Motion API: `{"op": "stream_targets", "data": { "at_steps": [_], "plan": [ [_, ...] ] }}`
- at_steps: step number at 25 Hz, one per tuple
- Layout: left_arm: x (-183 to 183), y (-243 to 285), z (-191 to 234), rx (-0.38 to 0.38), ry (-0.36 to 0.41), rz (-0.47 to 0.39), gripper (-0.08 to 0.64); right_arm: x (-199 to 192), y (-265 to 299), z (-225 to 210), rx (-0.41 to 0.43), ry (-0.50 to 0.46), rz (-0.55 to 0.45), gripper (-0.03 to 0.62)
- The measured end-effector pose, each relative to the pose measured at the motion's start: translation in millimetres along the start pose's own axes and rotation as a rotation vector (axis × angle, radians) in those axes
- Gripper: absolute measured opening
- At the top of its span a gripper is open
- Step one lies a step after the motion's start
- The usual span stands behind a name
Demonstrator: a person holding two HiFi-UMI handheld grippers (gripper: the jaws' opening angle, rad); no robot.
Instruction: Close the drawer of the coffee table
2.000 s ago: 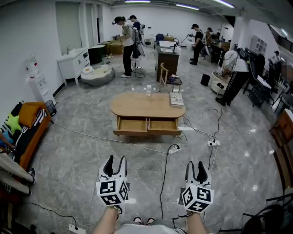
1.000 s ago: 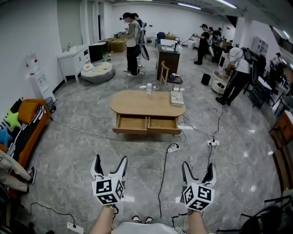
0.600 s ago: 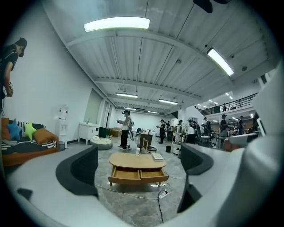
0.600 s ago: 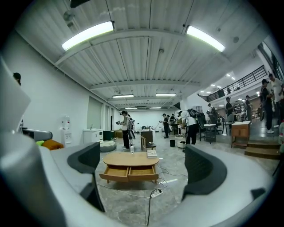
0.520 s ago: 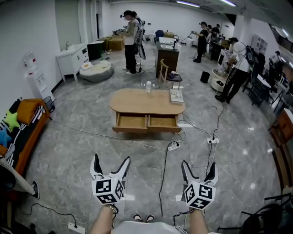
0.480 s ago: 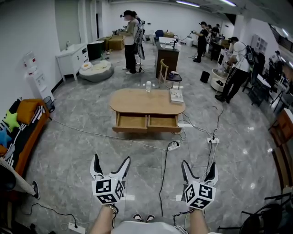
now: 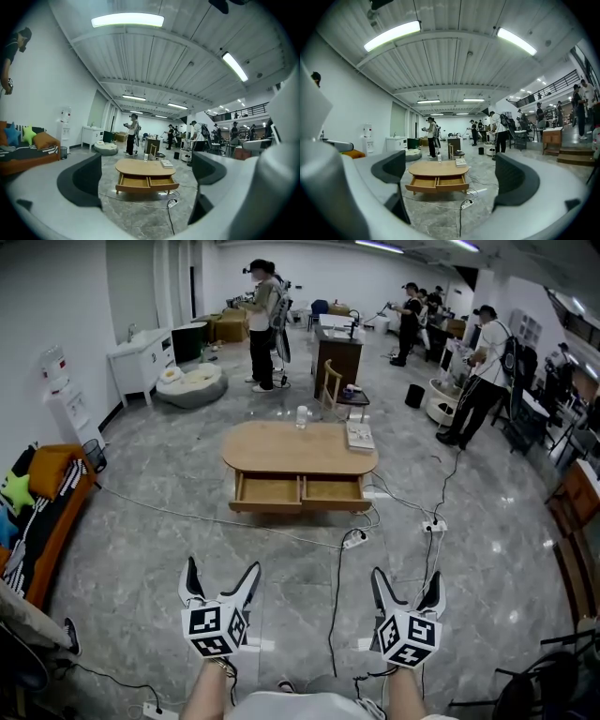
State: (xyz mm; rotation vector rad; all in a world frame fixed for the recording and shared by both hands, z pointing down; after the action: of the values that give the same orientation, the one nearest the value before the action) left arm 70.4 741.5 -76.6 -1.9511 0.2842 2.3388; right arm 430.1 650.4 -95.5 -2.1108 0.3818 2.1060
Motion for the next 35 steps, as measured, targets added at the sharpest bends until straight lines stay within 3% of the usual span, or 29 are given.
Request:
{"op": "stream_targets", "data": {
  "at_steps": [14,35],
  "plan": [
    [-10.3,64.1,25.2,-0.012,-0.001,0.061,0.577,-22.1,48.8,10.5,-0.040,0.013,0.066,0.588],
    [-5.3,282.2,12.6,0.064,0.010,0.101,0.577,-4.9,293.5,-31.3,0.004,0.005,0.086,0.588]
  ]
}}
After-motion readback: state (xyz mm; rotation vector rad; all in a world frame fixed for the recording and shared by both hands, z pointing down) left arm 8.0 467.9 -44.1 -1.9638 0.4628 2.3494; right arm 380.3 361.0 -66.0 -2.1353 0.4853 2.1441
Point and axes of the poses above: the fingertips, and each gripper's own axes: y forward along the fingers, z to its left, x out of its top, the point moved 5 cm from there along -y, backward along the fingers, and after that the axes turned 2 degrees about -y, right-handed, at the moved point
